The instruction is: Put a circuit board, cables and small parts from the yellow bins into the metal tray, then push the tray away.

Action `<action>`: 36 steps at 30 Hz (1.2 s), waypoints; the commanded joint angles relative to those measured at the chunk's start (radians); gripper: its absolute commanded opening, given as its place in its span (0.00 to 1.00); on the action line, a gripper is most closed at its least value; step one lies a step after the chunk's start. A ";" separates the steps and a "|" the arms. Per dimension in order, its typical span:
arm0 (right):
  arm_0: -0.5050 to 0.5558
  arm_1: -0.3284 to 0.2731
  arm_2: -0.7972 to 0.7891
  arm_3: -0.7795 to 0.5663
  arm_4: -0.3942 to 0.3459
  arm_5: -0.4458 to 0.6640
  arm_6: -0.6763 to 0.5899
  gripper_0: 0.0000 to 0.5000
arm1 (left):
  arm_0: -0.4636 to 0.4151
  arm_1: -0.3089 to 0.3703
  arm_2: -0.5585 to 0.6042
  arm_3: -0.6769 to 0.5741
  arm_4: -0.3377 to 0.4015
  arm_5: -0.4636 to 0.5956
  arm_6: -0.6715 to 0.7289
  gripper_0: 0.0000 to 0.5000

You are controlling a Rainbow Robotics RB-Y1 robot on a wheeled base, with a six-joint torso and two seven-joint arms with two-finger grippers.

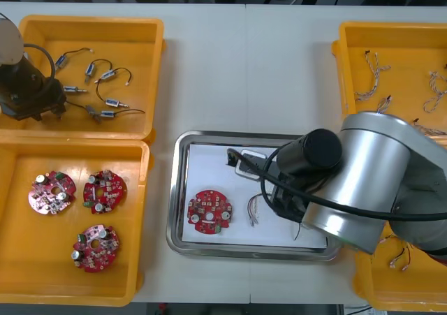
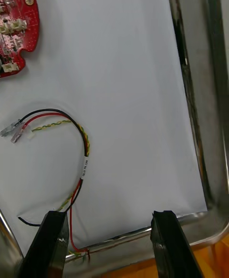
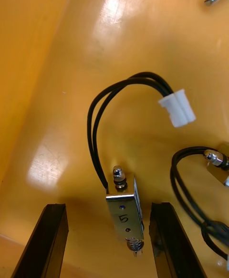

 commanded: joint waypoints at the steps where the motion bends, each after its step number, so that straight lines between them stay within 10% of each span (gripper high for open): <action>1: -0.022 -0.027 -0.127 -0.038 -0.087 0.073 -0.025 1.00 | -0.048 -0.015 -0.004 -0.001 -0.004 -0.012 -0.111 1.00; 5: -0.043 -0.027 -0.234 -0.038 -0.157 0.101 -0.034 1.00 | -0.048 -0.021 -0.006 -0.001 -0.006 -0.024 -0.110 1.00; 7: -0.056 -0.034 -0.291 -0.036 -0.194 0.101 -0.040 1.00 | -0.048 -0.022 -0.004 0.000 -0.006 -0.025 -0.108 0.64; 9: -0.059 -0.050 -0.348 -0.038 -0.232 0.101 -0.048 1.00 | -0.048 -0.025 -0.004 0.000 -0.006 -0.025 -0.108 0.00; 23: -0.059 -0.234 -0.677 0.087 -0.479 0.101 -0.092 1.00 | -0.048 -0.027 -0.004 -0.001 0.005 -0.019 -0.110 0.00; 36: -0.060 -0.326 -0.829 0.294 -0.469 0.101 -0.092 1.00 | -0.057 0.044 0.060 -0.153 0.002 0.153 -0.121 0.00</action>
